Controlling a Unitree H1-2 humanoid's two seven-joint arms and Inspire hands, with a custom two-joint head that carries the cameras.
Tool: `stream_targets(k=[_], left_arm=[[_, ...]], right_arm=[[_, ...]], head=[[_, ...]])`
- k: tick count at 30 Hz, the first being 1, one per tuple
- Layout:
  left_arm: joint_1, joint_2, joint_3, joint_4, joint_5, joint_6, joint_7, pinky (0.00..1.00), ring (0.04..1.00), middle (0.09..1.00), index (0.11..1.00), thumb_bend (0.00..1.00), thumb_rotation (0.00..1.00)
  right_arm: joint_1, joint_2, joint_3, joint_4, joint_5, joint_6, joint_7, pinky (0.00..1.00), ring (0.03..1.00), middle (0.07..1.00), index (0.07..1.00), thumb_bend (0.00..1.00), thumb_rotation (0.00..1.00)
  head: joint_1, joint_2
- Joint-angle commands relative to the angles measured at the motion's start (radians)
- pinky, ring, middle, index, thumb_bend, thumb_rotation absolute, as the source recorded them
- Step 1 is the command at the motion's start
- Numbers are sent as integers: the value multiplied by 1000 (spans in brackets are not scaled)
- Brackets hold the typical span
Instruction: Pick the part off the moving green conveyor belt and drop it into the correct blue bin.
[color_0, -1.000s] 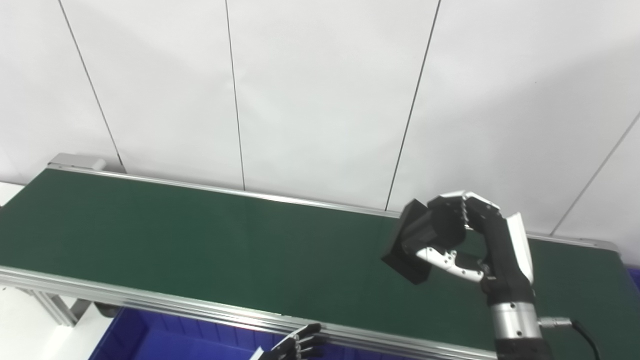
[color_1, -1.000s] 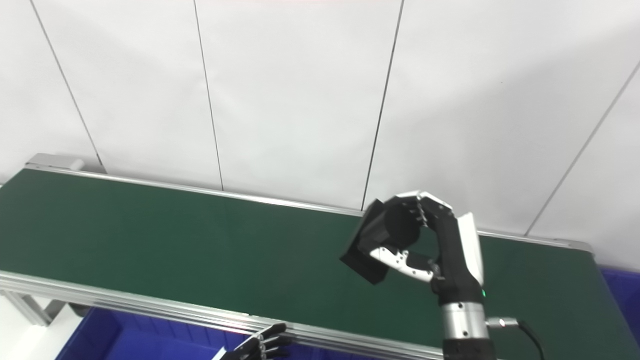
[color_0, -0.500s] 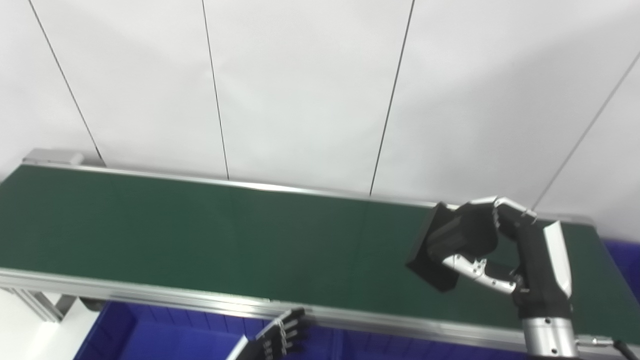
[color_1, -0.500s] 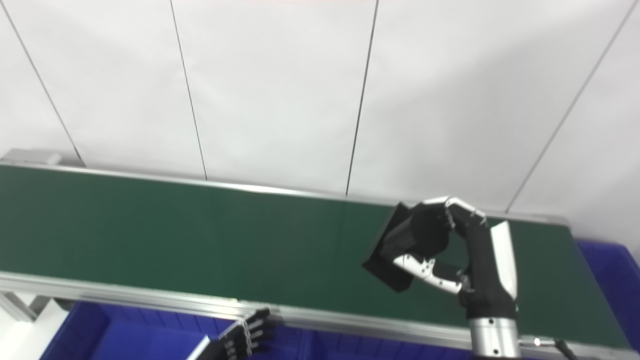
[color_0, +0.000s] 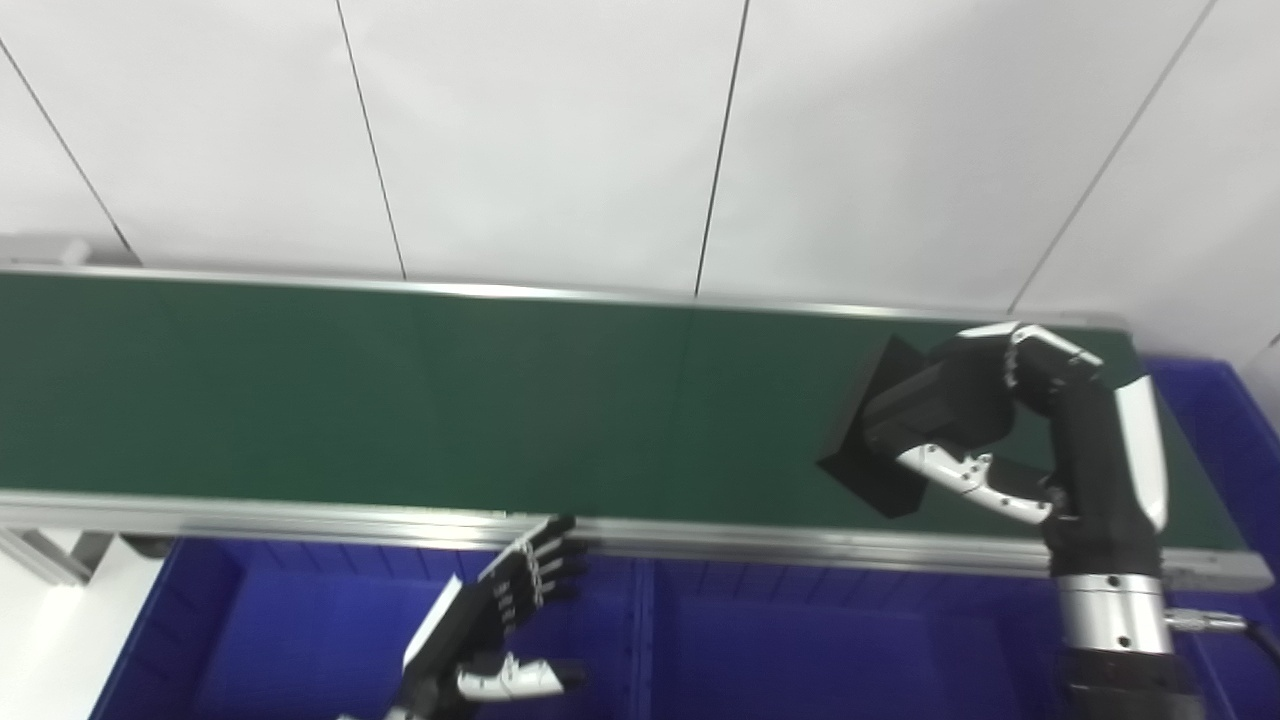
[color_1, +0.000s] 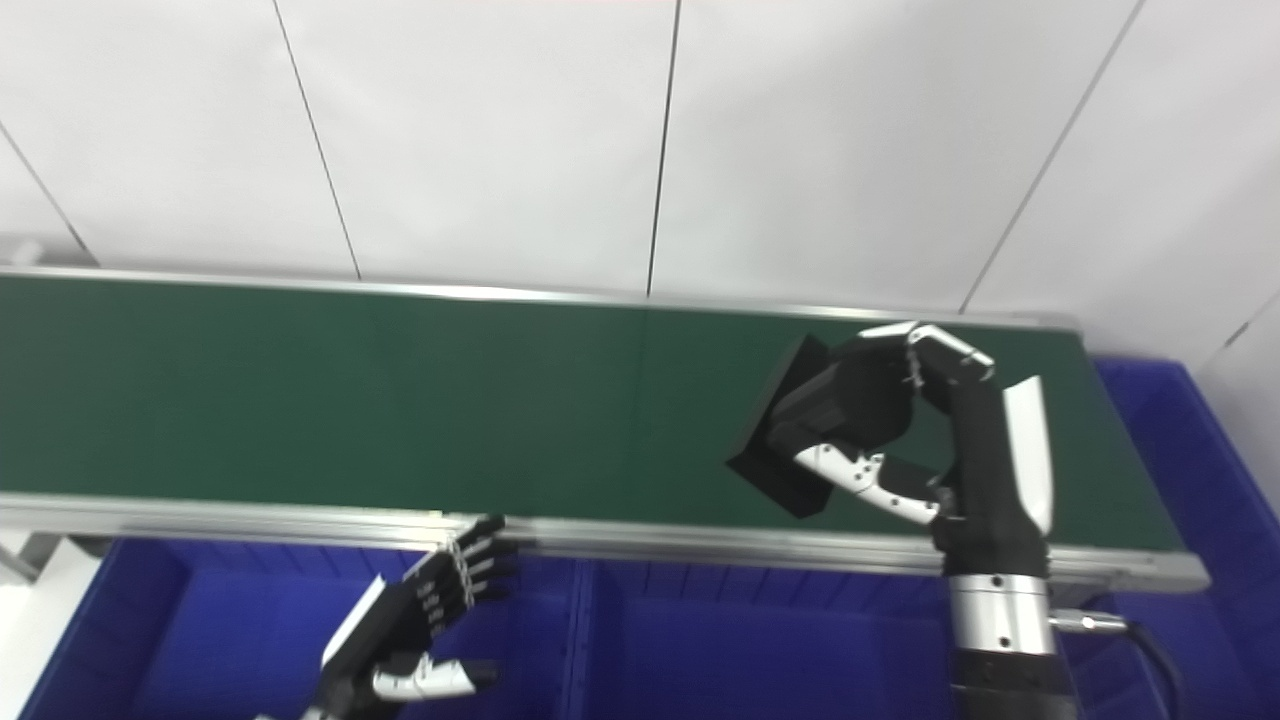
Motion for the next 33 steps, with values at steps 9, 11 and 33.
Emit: stream_targets(k=[9,11,33], left_arm=[[-5,20,-2,-88,-9,29,-8,761,808,840,895,953,305],[-5,22,-1,-94,-14,36,-8,763,808,840,894,957,303],[6,26,-6,-162,-20,97,-4,752,804,836,884,958,290]], right_arm=[[110,18,-5,-91,9,5,-5,378,473,497,474,501,0],[132,25,5,-89,11,-7,-5,377,473,500,479,500,0],[245,51,124,170,-24,-105,-44,389,466,504,466,502,0]], head=[[-41,47],[-48,50],[-85,95]])
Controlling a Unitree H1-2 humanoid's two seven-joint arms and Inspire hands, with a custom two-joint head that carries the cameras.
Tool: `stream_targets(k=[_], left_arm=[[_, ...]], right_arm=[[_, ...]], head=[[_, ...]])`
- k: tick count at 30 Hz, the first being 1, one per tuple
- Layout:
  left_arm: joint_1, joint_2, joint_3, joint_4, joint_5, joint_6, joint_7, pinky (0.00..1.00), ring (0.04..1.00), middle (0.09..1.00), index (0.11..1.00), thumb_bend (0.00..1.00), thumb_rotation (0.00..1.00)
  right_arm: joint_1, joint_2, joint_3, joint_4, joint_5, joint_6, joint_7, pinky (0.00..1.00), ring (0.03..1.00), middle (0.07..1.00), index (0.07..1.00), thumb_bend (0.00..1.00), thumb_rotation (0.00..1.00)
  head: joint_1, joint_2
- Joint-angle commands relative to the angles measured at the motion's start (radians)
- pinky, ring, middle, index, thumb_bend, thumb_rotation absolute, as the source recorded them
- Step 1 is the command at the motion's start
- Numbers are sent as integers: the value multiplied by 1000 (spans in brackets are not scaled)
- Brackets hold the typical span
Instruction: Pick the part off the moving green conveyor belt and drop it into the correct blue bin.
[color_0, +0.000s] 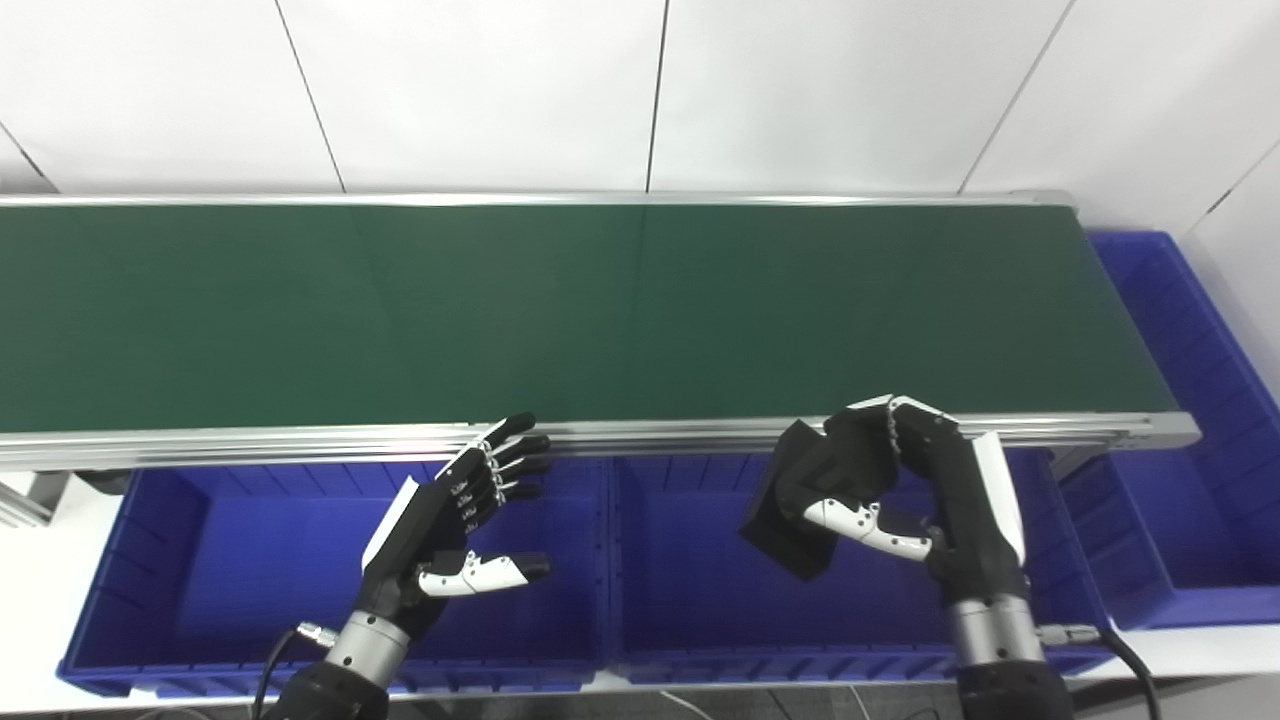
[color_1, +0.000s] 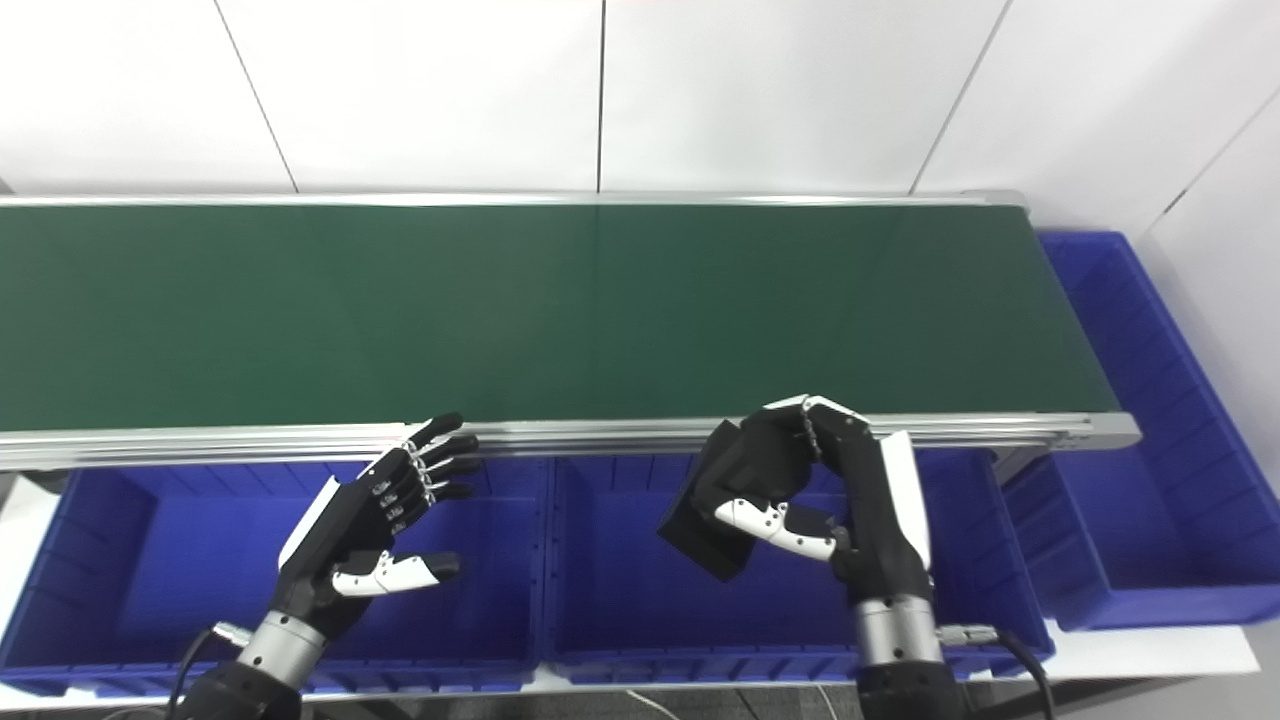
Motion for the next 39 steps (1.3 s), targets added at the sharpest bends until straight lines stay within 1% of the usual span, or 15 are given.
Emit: stream_targets(k=[1,6,14,21,22,25,27,29,32,36,39], left_arm=[[-5,-2,-5,-44,-11,-2,-4,752,803,835,883,960,292],[0,-5,-6,-58,-15,14,-3,758,804,832,884,967,298],[4,-6,-6,-79,-11,32,-1,751,803,831,888,963,305],[2,-2,-2,-87,-16,40,-1,744,801,830,886,959,299],[2,-2,-2,-89,-17,43,-2,745,803,830,886,959,299],[1,1,0,-92,-21,50,-4,751,806,833,888,958,296],[1,4,0,-95,-24,50,-5,753,806,833,888,954,292],[0,7,0,-98,-24,50,-7,751,803,831,890,951,296],[0,10,0,-100,-24,54,-7,749,800,830,891,957,301],[0,10,0,-100,-24,52,-6,749,801,831,891,951,295],[-1,10,0,-101,-21,49,-5,747,799,830,892,952,301]], right_arm=[[-17,2,10,-3,12,-65,-8,385,466,506,467,502,0],[-48,-6,25,57,28,-60,-2,380,464,503,470,503,0],[-83,-24,47,155,13,-75,-10,376,460,495,475,503,0],[-86,-24,67,193,-2,-61,-14,379,460,495,475,504,0],[-86,-25,69,197,-4,-61,-14,367,459,500,479,503,0],[-90,-30,79,219,-22,-68,-20,373,464,501,473,503,0],[-91,-37,88,232,-36,-78,-22,352,462,511,478,501,0],[-91,-47,101,244,-60,-79,-23,352,464,517,470,501,0],[-93,-60,115,261,-84,-88,-31,360,461,517,471,501,0],[-93,-82,138,274,-142,-89,-46,381,455,513,472,502,0],[-96,-94,152,287,-177,-104,-62,404,453,507,467,503,0]], head=[[-3,4],[-2,11],[-2,25],[-6,34],[-6,34],[-7,39],[-6,42],[-8,43],[-11,44],[-8,49],[-8,51]])
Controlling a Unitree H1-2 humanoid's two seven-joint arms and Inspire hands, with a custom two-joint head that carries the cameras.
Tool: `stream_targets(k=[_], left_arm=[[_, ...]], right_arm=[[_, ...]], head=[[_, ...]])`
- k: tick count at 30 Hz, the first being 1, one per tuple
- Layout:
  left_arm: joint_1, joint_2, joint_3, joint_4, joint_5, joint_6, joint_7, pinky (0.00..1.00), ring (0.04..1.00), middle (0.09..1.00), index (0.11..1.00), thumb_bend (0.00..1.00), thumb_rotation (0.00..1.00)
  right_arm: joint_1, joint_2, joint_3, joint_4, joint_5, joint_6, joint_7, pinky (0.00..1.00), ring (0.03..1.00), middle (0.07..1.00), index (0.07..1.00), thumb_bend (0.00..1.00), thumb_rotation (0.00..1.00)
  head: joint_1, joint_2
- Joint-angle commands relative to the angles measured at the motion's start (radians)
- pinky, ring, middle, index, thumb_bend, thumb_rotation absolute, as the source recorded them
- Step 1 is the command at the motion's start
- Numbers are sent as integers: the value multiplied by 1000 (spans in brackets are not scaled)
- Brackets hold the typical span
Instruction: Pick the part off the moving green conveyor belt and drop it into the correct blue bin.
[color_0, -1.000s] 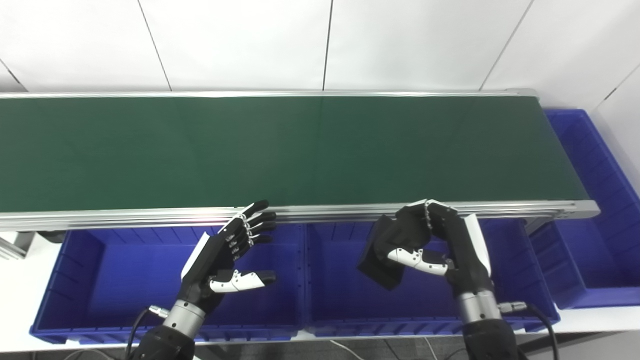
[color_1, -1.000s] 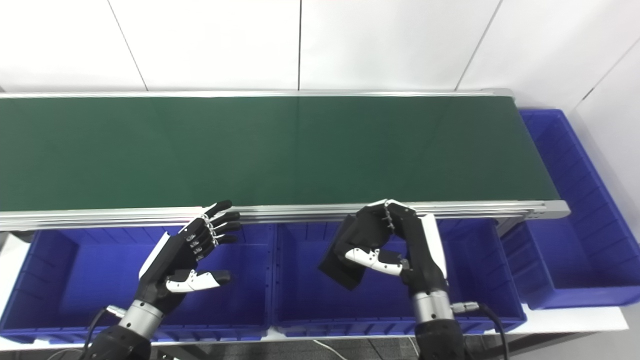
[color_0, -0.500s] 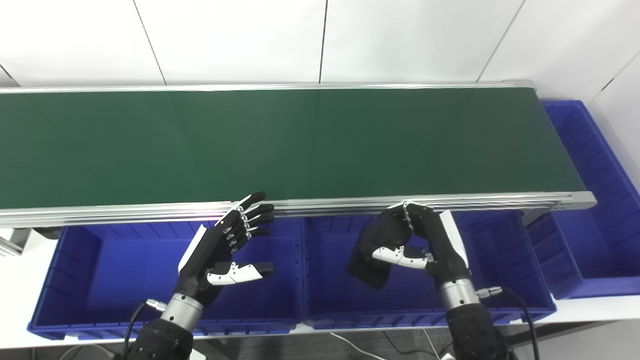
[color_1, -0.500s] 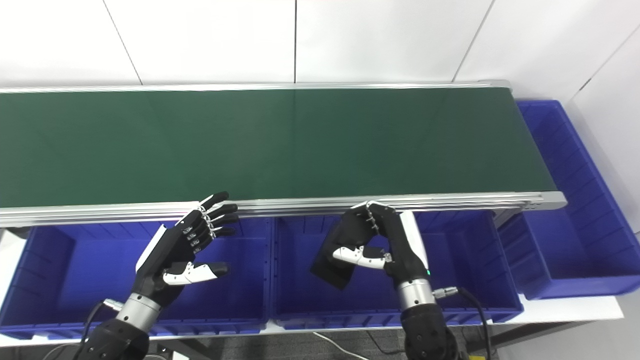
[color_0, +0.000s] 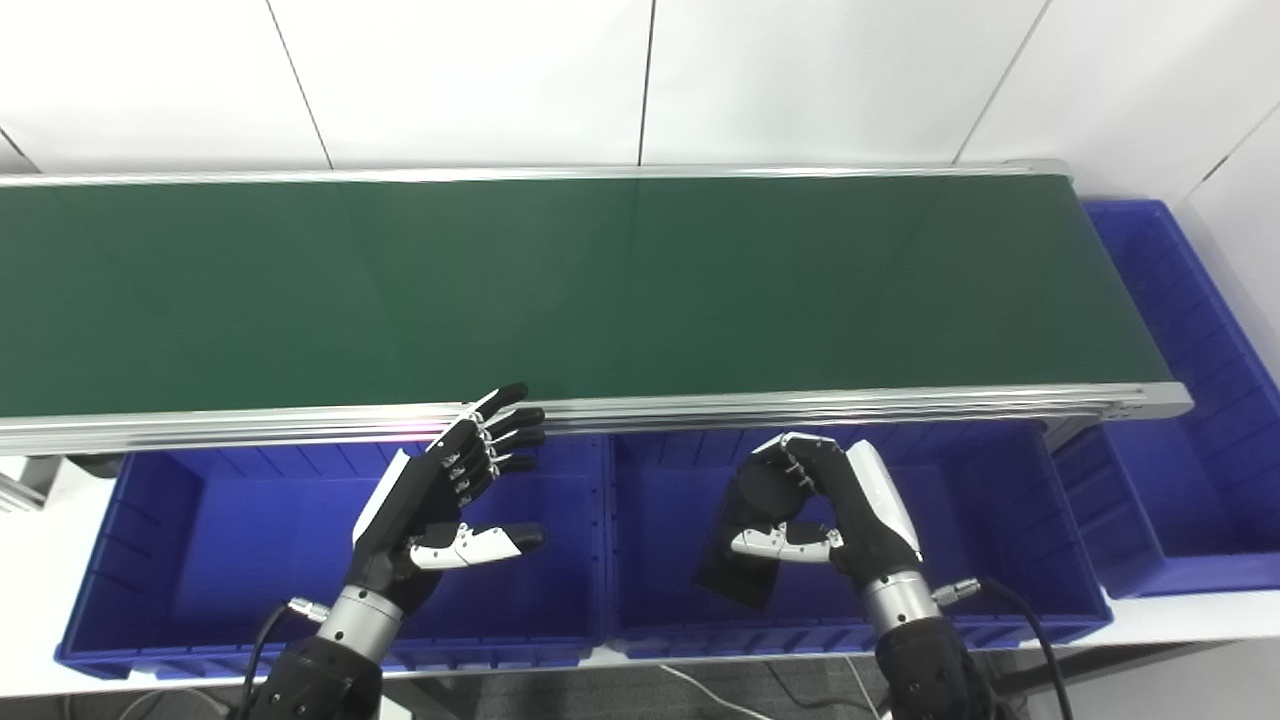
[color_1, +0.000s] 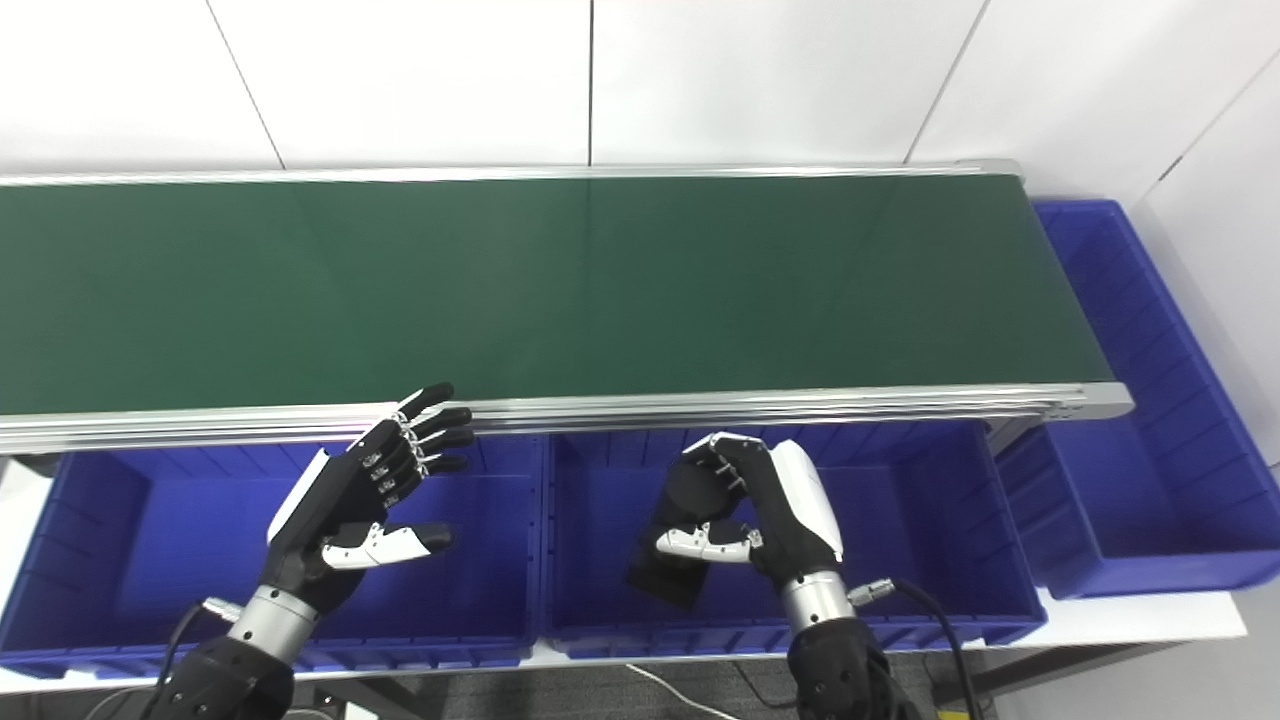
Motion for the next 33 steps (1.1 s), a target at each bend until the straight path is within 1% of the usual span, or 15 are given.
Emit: stream_targets(k=[1,9,15,19,22,23,24,25,26,27,28,30,32,33], left_arm=[[-8,4,-1,-35,-8,-13,-5,745,798,828,892,955,304],[-9,4,2,-40,-8,-5,-2,741,797,830,888,961,304],[-8,6,3,-42,-8,-7,-4,737,794,828,889,966,316],[-6,6,4,-45,-10,-6,-5,739,793,826,889,960,310],[-5,6,3,-47,-12,-3,-5,745,796,827,891,959,309],[-4,6,3,-48,-11,-1,-5,746,797,827,892,959,309],[-4,6,3,-49,-11,1,-4,746,797,827,891,956,304],[-4,6,3,-48,-10,-1,-5,746,797,827,891,952,301],[-4,7,3,-48,-10,-2,-5,746,796,827,892,950,299],[-4,7,3,-46,-9,-3,-5,746,796,827,892,950,299],[-5,7,3,-44,-8,-5,-5,745,797,828,892,953,301],[-5,6,3,-44,-8,-2,-3,744,797,827,890,959,302],[-5,7,3,-44,-7,-1,-4,744,797,827,891,961,300],[-5,6,3,-44,-7,0,-3,744,797,828,891,961,300]], right_arm=[[-16,-7,6,-9,-22,-67,-29,411,451,505,468,504,0],[-25,-20,35,2,-95,-63,-44,406,442,503,480,504,0],[-26,-12,37,5,-101,-49,-43,406,446,509,482,503,0],[-26,-10,35,5,-99,-50,-43,387,448,508,493,503,0],[-26,-12,37,5,-97,-57,-42,351,455,518,502,501,0],[-26,-14,37,1,-87,-48,-27,344,456,522,505,500,0],[-27,-15,38,-2,-79,-41,-16,415,506,509,498,515,0],[-28,-19,41,-8,-78,-25,1,482,562,564,564,636,27],[-29,-21,44,-12,-79,-15,12,514,594,629,638,755,57],[-30,-25,48,-18,-90,1,24,519,598,639,648,771,61],[-31,-27,51,-23,-98,13,33,537,627,678,692,815,119],[-34,-31,55,-32,-110,27,50,555,665,727,745,869,198],[-36,-33,57,-39,-119,38,66,573,685,750,772,903,245],[-36,-34,59,-44,-129,50,77,579,689,754,777,909,254]], head=[[0,1],[3,3],[6,3],[7,3],[6,2],[9,1],[9,1],[8,0],[8,0],[7,0],[7,0],[8,-1],[10,-1],[8,-4]])
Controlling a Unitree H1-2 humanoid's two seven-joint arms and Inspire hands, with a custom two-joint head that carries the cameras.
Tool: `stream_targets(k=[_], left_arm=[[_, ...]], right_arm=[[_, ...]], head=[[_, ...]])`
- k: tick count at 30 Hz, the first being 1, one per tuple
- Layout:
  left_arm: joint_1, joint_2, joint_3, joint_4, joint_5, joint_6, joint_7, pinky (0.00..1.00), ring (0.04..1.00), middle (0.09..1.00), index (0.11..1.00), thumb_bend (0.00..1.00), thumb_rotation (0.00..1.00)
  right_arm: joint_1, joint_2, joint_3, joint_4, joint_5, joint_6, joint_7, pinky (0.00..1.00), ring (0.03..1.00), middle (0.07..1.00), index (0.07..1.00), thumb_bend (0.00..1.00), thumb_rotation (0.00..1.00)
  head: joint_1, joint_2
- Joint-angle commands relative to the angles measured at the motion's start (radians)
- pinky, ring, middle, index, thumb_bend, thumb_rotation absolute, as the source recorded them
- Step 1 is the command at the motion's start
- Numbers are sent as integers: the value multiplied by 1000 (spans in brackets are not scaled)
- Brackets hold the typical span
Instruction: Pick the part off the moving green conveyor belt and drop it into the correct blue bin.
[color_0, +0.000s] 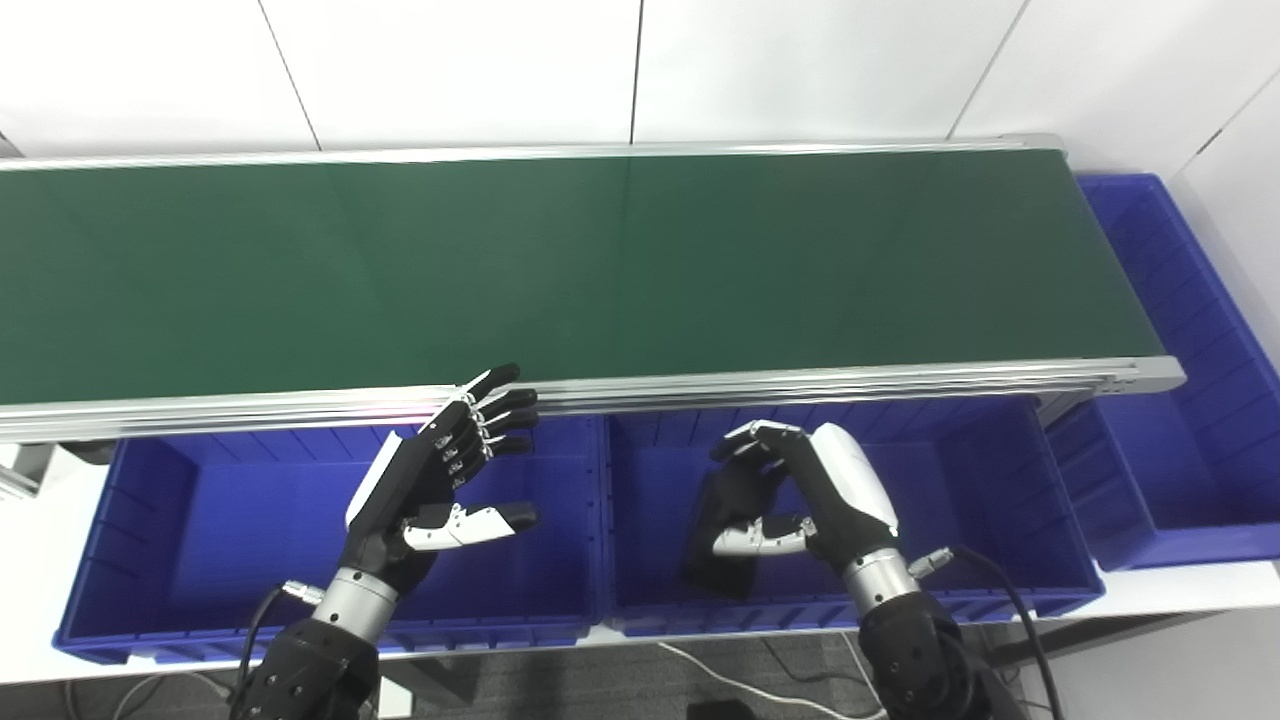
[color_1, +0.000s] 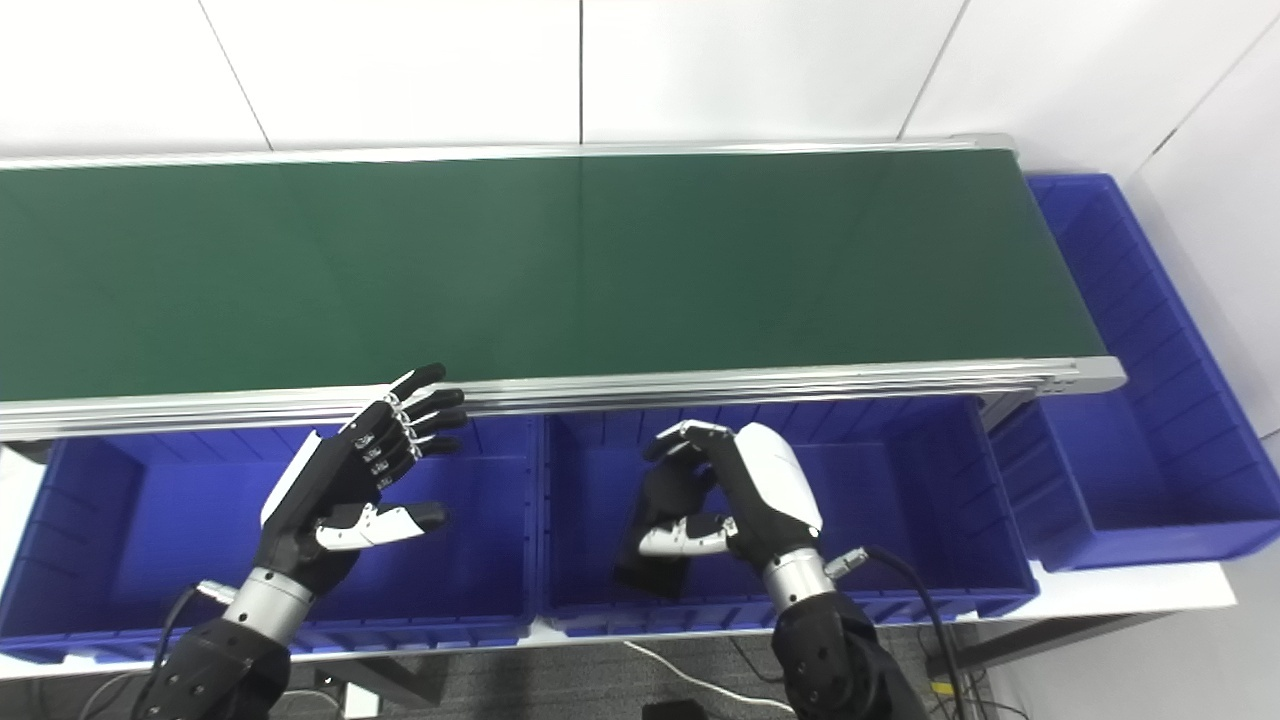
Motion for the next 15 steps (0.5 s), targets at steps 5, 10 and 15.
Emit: stream_targets(k=[5,10,15], left_arm=[[-6,3,-1,-37,-10,-5,-3,746,800,831,890,966,294],[-7,5,-2,-31,-8,-16,-6,744,799,830,890,957,294],[-6,3,-2,-30,-11,-15,-6,749,799,829,889,960,292]], right_arm=[[-18,-7,4,-47,-29,45,32,642,730,775,805,964,267],[-17,-7,0,-45,-27,31,34,656,734,773,813,985,252],[-14,-7,-2,-55,-21,39,44,674,747,780,824,1000,210]], head=[[2,-2],[4,-4],[7,-9]])
